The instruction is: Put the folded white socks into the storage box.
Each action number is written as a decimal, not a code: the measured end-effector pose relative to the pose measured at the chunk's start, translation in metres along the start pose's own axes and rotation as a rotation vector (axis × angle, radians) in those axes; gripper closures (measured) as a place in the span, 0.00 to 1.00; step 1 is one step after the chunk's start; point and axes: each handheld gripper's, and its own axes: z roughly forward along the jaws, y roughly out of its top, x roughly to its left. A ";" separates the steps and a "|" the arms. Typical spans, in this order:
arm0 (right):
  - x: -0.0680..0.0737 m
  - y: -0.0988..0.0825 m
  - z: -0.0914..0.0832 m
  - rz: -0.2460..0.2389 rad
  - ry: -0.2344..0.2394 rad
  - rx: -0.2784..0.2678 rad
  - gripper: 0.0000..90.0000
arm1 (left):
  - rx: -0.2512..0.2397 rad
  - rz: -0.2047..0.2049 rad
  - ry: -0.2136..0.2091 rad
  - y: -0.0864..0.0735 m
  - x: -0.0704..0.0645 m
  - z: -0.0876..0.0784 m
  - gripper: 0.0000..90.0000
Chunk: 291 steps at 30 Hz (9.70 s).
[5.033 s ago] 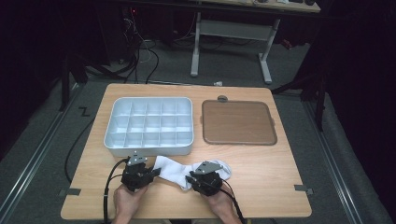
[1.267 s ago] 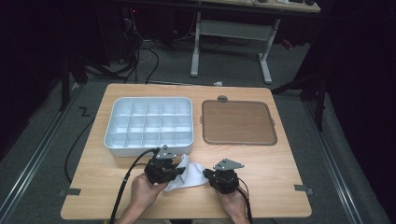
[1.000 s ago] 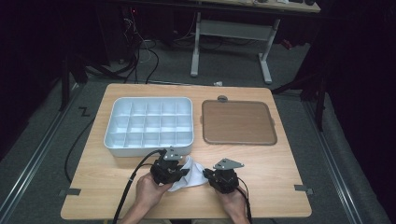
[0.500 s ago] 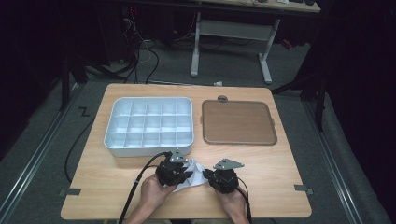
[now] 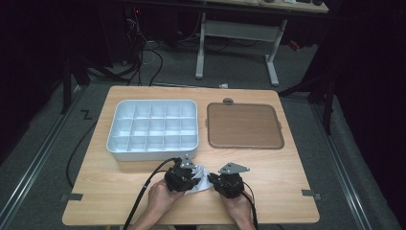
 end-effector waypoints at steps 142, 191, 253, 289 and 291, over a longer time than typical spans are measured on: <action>0.038 0.016 0.023 -0.141 0.056 0.024 0.93 | -0.141 -0.227 0.099 0.014 0.059 -0.020 0.91; 0.036 0.039 0.041 -0.140 0.067 0.059 0.96 | -0.178 -0.197 -0.003 0.033 0.027 -0.054 0.93; 0.017 0.023 0.017 -0.072 0.047 0.052 0.85 | -0.162 -0.189 -0.007 0.038 0.018 -0.038 0.95; 0.010 0.019 -0.011 -0.066 0.042 0.016 0.79 | -0.105 -0.066 0.080 0.020 0.012 0.002 0.95; 0.014 0.017 -0.015 -0.071 0.054 0.008 0.79 | -0.102 -0.058 0.084 0.020 0.012 0.002 0.95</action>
